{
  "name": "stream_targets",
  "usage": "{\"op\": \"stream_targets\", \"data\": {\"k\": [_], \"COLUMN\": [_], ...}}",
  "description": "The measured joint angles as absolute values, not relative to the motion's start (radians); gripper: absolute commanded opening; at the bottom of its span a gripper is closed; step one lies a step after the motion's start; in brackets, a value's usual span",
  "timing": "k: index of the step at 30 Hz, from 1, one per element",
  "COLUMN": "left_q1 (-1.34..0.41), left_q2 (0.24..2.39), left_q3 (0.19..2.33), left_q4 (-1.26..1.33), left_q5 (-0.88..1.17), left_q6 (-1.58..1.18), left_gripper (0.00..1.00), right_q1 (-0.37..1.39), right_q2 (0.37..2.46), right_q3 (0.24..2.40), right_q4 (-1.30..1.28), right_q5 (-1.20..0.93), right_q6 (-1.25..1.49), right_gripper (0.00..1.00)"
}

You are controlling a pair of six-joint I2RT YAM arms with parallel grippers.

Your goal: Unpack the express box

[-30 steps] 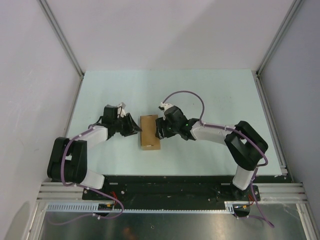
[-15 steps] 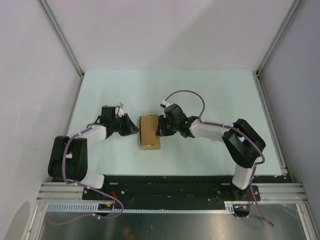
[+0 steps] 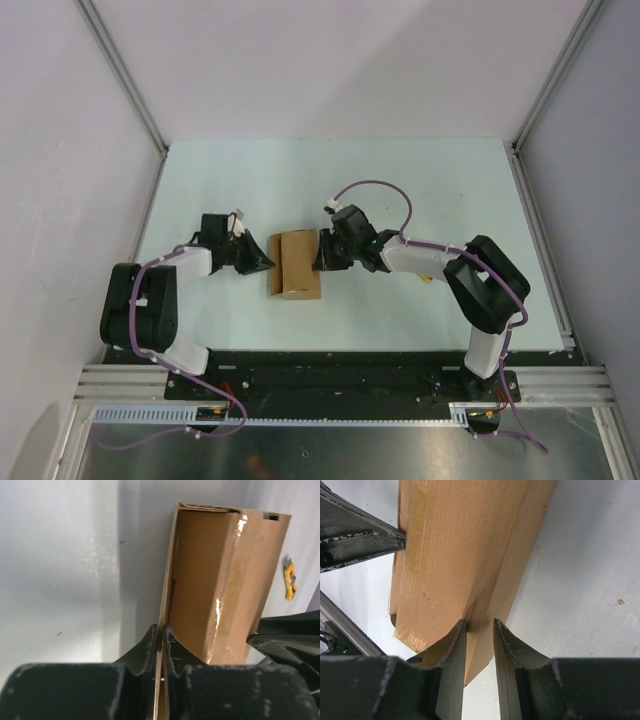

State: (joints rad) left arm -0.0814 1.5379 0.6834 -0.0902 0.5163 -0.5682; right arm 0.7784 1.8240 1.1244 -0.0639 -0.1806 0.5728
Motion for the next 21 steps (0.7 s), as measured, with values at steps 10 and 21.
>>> {"op": "stream_targets", "data": {"k": [10,21], "left_q1": [-0.062,-0.059], "left_q2": [1.592,1.657], "left_q3": [0.698,0.728], "left_q4": [-0.114,-0.115], "left_q5": [0.506,0.579], "left_q6": [-0.565,-0.567], "left_gripper": [0.22,0.16], "right_q1": [0.771,0.763], "right_q2": [1.825,1.825], "right_q3": [1.124,1.124], "right_q4": [-0.065,-0.063], "right_q5": [-0.192,-0.192], "right_q6": [0.577,0.582], "right_gripper": [0.31,0.33]}}
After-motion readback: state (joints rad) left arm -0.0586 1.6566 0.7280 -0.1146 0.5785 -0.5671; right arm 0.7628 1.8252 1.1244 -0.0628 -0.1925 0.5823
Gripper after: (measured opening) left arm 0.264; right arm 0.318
